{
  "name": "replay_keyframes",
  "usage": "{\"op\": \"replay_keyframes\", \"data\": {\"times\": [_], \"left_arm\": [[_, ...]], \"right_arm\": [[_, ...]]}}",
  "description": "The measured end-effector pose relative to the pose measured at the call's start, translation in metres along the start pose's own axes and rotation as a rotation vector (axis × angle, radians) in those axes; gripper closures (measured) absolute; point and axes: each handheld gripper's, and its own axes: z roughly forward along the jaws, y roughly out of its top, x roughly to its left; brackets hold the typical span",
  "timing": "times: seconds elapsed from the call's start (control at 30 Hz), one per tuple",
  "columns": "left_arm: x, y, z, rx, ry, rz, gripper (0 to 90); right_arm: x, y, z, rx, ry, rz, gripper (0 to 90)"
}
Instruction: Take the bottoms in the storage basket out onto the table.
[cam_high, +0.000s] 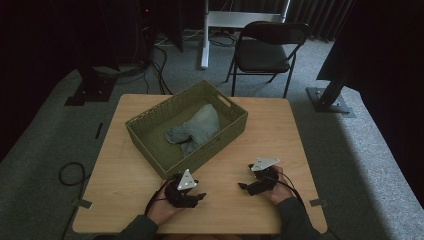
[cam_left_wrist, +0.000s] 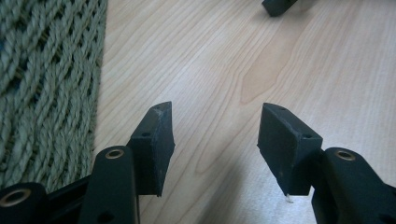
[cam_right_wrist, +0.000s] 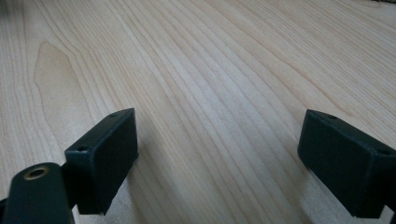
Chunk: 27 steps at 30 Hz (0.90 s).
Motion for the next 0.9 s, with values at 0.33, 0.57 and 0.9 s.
{"op": "replay_keyframes", "data": {"times": [0.33,0.57,0.9], "left_arm": [[-0.004,0.014,-0.015,-0.037,-0.015,0.021,45.7],[-0.004,0.025,-0.029,-0.054,-0.014,0.041,45.0],[0.005,0.042,-0.047,-0.086,-0.005,0.050,43.9]], "right_arm": [[0.000,0.000,0.000,0.000,-0.002,0.004,12.2],[0.000,0.000,0.000,0.000,-0.003,0.003,12.2],[0.001,0.000,0.000,-0.001,-0.004,0.006,12.2]]}}
